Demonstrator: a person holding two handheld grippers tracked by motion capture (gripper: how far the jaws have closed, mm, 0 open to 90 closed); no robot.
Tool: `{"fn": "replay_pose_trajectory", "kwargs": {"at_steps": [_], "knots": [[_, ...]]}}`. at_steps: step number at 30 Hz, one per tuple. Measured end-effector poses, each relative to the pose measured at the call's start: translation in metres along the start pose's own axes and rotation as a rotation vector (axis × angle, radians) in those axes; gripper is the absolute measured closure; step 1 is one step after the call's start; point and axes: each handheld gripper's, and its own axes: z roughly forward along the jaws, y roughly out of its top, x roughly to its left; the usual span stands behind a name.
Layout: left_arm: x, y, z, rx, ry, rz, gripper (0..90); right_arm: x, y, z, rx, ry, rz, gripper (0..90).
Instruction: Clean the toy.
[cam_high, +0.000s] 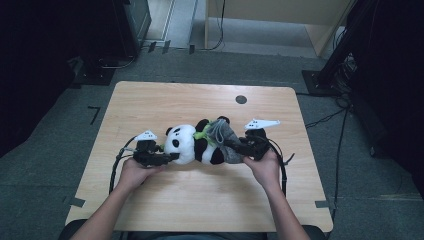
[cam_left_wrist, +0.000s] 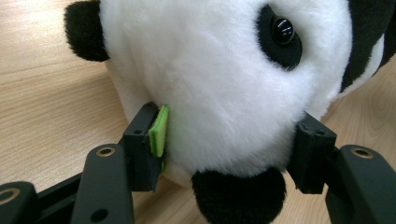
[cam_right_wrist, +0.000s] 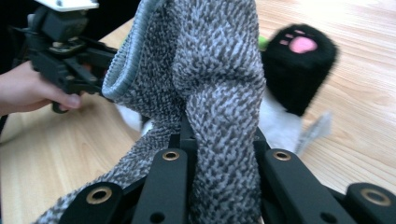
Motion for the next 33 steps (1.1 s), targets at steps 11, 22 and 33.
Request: {"fn": "replay_pose_trajectory", "kwargs": {"at_steps": [11,22,33], "knots": [[0.002,0.0,0.0,-0.009,-0.006,-0.011,38.6,-0.022,-0.011,0.004,0.03,-0.031,0.059,79.3],[0.003,-0.001,0.0,-0.013,-0.012,-0.014,38.6,-0.044,-0.042,0.026,0.04,-0.063,0.072,78.6],[0.004,-0.001,0.0,-0.02,-0.02,-0.01,38.7,-0.057,-0.055,0.036,0.189,-0.117,0.147,78.5]]}}
